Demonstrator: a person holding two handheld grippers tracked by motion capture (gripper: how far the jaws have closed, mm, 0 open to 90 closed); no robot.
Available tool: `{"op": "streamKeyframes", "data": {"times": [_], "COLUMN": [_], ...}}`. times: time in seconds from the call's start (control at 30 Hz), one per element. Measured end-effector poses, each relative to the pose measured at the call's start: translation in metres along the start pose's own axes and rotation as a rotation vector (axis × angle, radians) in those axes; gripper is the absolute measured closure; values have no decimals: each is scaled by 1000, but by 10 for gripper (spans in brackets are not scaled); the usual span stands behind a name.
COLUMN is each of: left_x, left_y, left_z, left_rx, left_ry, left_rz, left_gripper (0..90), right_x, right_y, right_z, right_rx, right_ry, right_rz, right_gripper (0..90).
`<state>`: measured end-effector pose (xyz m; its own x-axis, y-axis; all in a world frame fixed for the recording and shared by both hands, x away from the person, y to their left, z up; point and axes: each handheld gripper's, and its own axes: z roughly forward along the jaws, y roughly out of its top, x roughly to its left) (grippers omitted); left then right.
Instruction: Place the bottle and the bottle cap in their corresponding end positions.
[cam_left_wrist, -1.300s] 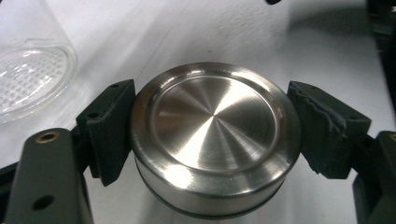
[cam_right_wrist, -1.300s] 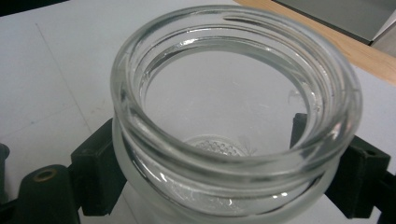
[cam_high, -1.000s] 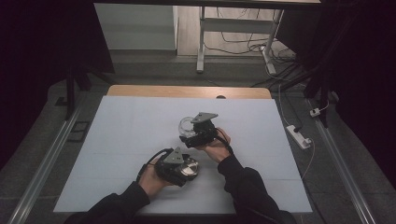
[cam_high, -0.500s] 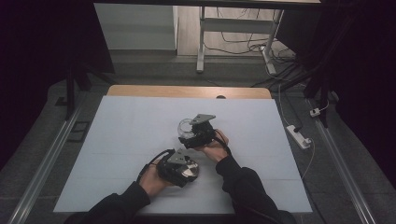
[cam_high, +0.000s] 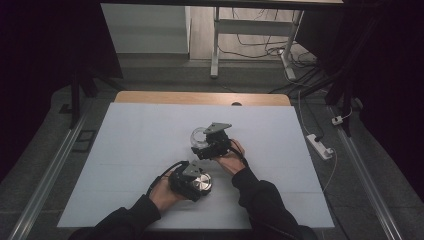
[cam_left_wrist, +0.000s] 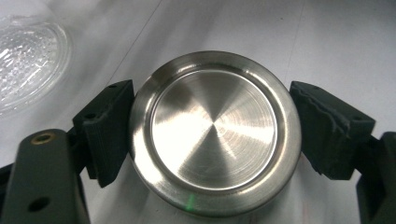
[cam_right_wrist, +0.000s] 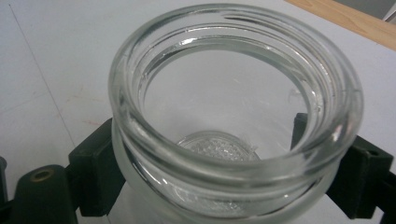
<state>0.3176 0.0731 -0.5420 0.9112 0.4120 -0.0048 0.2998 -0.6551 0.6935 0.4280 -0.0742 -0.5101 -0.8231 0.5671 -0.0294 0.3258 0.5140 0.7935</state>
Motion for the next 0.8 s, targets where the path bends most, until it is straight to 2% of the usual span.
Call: {"op": "streamKeyframes", "data": {"times": [0.13, 0.43, 0.63, 0.8], "left_x": [3, 2, 2, 3], "left_y": [0, 1, -4, -9], "left_z": [-3, -16, -30, -44], "left_rx": [-35, -76, -90, -110], "left_ry": [-21, -28, -48, -50], "left_rz": [-52, -81, -98, -120], "left_gripper": [137, 77, 55, 42], "right_x": [-2, 0, 3, 3], "right_y": [1, 6, 4, 5], "right_z": [-3, -13, -16, -22], "right_rx": [-19, -24, -12, -16], "right_ry": [27, 50, 36, 39], "right_rz": [26, 38, 19, 30], "right_gripper": [83, 10, 0, 0]}}
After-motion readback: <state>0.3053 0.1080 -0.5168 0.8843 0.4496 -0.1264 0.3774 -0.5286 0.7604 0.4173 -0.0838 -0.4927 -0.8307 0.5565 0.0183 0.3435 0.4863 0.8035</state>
